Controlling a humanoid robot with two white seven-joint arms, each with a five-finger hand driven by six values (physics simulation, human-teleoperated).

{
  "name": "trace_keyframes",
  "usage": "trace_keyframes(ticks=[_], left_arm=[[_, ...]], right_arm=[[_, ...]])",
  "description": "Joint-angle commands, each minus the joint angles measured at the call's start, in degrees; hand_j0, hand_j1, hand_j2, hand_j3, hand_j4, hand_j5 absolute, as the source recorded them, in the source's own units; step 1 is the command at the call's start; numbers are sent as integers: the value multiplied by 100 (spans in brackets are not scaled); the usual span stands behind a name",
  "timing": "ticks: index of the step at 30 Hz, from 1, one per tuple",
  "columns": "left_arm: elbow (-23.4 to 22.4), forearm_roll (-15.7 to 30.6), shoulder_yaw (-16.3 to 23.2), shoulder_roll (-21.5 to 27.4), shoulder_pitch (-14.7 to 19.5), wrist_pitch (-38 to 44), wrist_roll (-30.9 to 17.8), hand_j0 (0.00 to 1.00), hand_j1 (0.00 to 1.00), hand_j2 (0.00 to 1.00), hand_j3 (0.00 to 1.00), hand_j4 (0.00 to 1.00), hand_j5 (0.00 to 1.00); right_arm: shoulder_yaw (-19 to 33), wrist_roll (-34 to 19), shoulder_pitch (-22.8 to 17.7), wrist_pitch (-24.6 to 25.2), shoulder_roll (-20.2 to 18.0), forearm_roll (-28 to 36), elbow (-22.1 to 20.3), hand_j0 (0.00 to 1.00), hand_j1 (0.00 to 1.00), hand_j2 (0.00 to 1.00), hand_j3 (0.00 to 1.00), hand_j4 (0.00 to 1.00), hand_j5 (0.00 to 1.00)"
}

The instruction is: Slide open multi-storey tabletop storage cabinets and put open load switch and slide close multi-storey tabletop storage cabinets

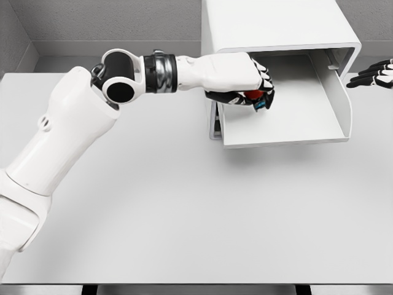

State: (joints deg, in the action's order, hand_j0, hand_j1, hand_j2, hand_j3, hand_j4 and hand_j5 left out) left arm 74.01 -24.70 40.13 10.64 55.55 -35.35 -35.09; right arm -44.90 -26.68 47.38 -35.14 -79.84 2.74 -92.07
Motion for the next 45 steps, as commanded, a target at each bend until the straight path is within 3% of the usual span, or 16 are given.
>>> trace_keyframes(ticks=[1, 4, 12, 18, 23, 24, 25, 26, 27, 28, 30, 34, 36, 45], left_arm=[[-9, -26, -32, -9, -9, 35, 9, 78, 78, 78, 78, 78, 78], [-1, -17, -40, 0, 0, 35, 9, 86, 86, 86, 86, 86, 86], [26, 18, -49, -9, 17, 35, 9, 86, 86, 86, 86, 86, 86], [228, 571, -23, 52, 246, 35, 9, 87, 87, 87, 87, 87, 87], [342, 650, -32, 237, 255, 35, 9, 92, 92, 92, 92, 92, 92], [439, 870, -14, 395, 255, 35, 9, 92, 92, 92, 92, 92, 92], [711, 1256, 21, 711, 290, 35, 9, 100, 100, 100, 100, 100, 100], [992, 1731, 39, 1080, 299, 35, 9, 100, 100, 100, 100, 100, 100], [1317, 2223, 74, 1528, 299, 35, 9, 100, 100, 100, 100, 100, 100], [1642, 2838, 355, 2047, 308, 35, 9, 100, 100, 100, 100, 100, 100], [1995, 3428, 461, 2856, 299, 35, 9, 100, 100, 100, 100, 100, 100], [2003, 3797, 698, 3533, 246, 35, 9, 100, 100, 100, 100, 100, 100], [2003, 3797, 698, 3533, 167, 35, 9, 100, 100, 100, 100, 100, 100], [2003, 3780, 698, 3788, -9, 35, 9, 100, 100, 100, 100, 100, 100]], right_arm=[[7, 5, 0, 14, -5, 34, -13, 100, 100, 100, 100, 100, 100], [7, 5, 0, 14, -5, 34, -48, 100, 100, 100, 100, 100, 100], [7, 5, 0, 14, 4, 34, -127, 100, 100, 100, 100, 100, 100], [7, 5, 0, 14, -5, 42, -171, 100, 100, 100, 100, 100, 100], [7, 5, 0, 14, -14, 42, -171, 100, 100, 100, 100, 100, 100], [7, -4, 0, 14, -14, 42, -171, 100, 100, 100, 100, 100, 100], [7, 5, 0, 14, -31, 42, -180, 100, 100, 100, 100, 100, 100], [7, 5, 0, 14, -40, 42, -198, 100, 100, 100, 100, 100, 100], [7, 5, 0, 14, -67, 42, -206, 100, 100, 100, 100, 100, 100], [7, 5, 0, 14, -75, 42, -206, 100, 100, 100, 100, 100, 100], [-19, -13, -9, 14, -23, 42, -259, 100, 100, 100, 100, 100, 100], [-10, -4, -18, 14, 30, 42, -303, 100, 100, 100, 100, 100, 100], [-19, -4, -35, 14, 267, 42, -409, 100, 100, 100, 100, 100, 100], [-2, 382, -71, 14, 258, 51, -417, 100, 100, 100, 100, 100, 100]])
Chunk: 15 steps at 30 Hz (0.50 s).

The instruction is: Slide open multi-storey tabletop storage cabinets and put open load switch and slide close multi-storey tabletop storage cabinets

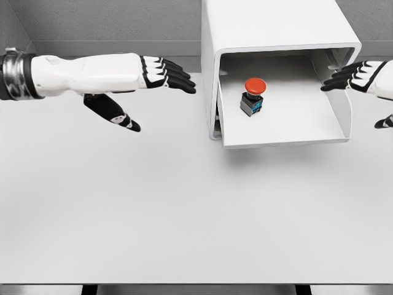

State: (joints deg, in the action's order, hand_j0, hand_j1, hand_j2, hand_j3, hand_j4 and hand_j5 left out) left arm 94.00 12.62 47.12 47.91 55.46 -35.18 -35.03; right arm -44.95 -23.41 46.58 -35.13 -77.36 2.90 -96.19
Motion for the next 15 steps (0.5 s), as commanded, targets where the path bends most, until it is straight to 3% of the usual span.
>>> trace_keyframes(ticks=[1, 11, 15], left_arm=[[-4, 47, -1, 60, 0, 18, 3, 100, 100, 100, 100, 100, 100], [-22, 21, -10, 60, -237, 18, 3, 100, 100, 100, 100, 100, 100], [-57, 4, -10, 60, -237, 18, 3, 100, 100, 100, 100, 100, 100]], right_arm=[[-5, 73, 0, 13, 28, 44, -13, 100, 100, 100, 100, 100, 100], [-22, 345, -589, 13, 36, 404, -22, 100, 100, 100, 100, 100, 100], [-22, 372, -598, 13, 142, 484, -40, 100, 100, 100, 100, 100, 100]])
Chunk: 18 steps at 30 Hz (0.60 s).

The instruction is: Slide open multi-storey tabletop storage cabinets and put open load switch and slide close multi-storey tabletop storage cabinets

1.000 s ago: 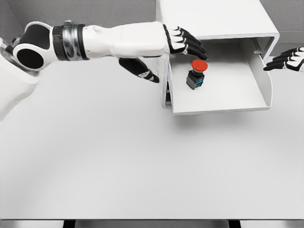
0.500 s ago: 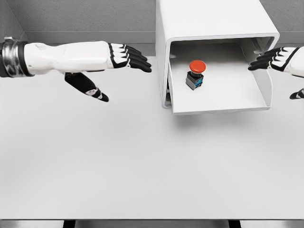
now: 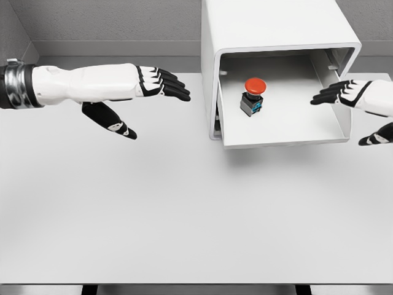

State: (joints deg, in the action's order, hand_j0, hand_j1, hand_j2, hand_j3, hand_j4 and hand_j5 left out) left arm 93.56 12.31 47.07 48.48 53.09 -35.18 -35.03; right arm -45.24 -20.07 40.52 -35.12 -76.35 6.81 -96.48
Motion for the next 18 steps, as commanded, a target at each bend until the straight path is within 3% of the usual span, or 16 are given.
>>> trace_keyframes(ticks=[1, 18], left_arm=[[-13, 35, -5, 4, 0, 18, 3, 100, 100, 100, 100, 100, 100], [-22, 26, -14, -14, 0, 18, 3, 100, 100, 100, 100, 100, 100]], right_arm=[[7, 65, -9, 12, 67, 93, -11, 100, 100, 100, 100, 100, 100], [-2, -14, -299, 12, 489, 84, -2, 100, 100, 100, 100, 100, 100]])
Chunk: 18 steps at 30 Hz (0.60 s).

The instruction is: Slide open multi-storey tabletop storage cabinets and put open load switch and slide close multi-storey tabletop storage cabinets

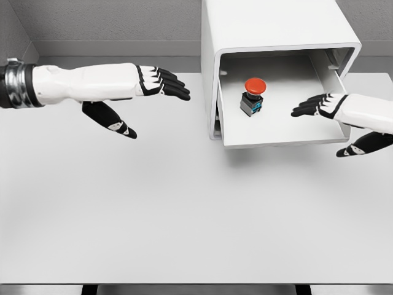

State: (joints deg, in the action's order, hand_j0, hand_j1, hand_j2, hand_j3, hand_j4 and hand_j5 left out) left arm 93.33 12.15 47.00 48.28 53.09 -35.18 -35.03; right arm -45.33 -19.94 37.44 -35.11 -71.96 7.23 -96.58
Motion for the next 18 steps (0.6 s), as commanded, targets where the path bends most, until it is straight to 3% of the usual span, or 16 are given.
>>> trace_keyframes(ticks=[1, 10, 13, 18], left_arm=[[1, 42, -7, 6, 0, 18, 3, 100, 100, 100, 100, 100, 100], [-8, 34, -25, 32, 0, 18, 3, 100, 100, 100, 100, 100, 100], [-324, 33, -33, 85, -105, 18, 3, 100, 100, 100, 100, 100, 100], [-324, 42, -68, 217, -193, 18, 3, 100, 100, 100, 100, 100, 100]], right_arm=[[7, -36, 0, 11, 111, 42, 17, 100, 100, 100, 100, 100, 100], [24, -273, 62, 11, 437, -240, 245, 100, 100, 100, 100, 100, 100], [24, -300, 70, 11, 498, -327, 280, 100, 100, 100, 100, 100, 100], [24, -300, 88, 11, 569, -407, 351, 100, 100, 100, 100, 100, 100]])
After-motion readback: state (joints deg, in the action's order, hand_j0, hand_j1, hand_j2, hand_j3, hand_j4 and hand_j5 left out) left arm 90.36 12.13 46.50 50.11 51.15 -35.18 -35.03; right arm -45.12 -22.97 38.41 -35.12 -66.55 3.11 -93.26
